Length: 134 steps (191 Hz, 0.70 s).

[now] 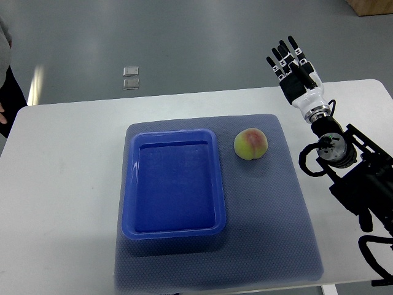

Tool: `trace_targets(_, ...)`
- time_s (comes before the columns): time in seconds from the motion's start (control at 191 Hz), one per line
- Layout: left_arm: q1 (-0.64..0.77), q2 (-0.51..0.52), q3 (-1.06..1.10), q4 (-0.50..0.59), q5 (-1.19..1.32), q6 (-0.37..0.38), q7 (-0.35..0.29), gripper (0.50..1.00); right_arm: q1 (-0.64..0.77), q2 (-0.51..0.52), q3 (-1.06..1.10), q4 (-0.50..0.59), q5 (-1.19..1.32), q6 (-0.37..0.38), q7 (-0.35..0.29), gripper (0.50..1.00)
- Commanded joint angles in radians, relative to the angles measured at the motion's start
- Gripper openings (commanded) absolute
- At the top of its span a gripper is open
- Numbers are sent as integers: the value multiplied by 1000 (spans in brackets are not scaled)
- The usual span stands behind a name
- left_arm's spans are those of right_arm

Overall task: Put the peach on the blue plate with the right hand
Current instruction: 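Reach the right hand down toward the peach beside the blue tray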

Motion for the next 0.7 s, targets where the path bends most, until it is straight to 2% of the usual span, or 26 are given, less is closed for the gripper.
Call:
trace_targets(0.0, 0, 0, 0, 0, 0, 0, 0, 1000, 1, 0, 0, 0, 0, 0, -2, 930)
trace_targets(0.361, 0, 0, 1, -2, 0, 0, 0, 1000, 6, -3, -11, 5, -15, 0, -6, 930)
trace_targets(0.492, 0, 0, 1, -2, 0, 0, 0, 1000, 29, -14, -94, 5, -31, 2, -6, 930)
trace_targets(0.503, 0, 0, 0, -2, 0, 0, 0, 1000, 67, -25, -153, 5, -58, 0, -8, 930)
trace_targets(0.696, 0, 0, 1, -2, 0, 0, 0, 1000, 215, -156, -437, 6, -308, 13, -9, 930)
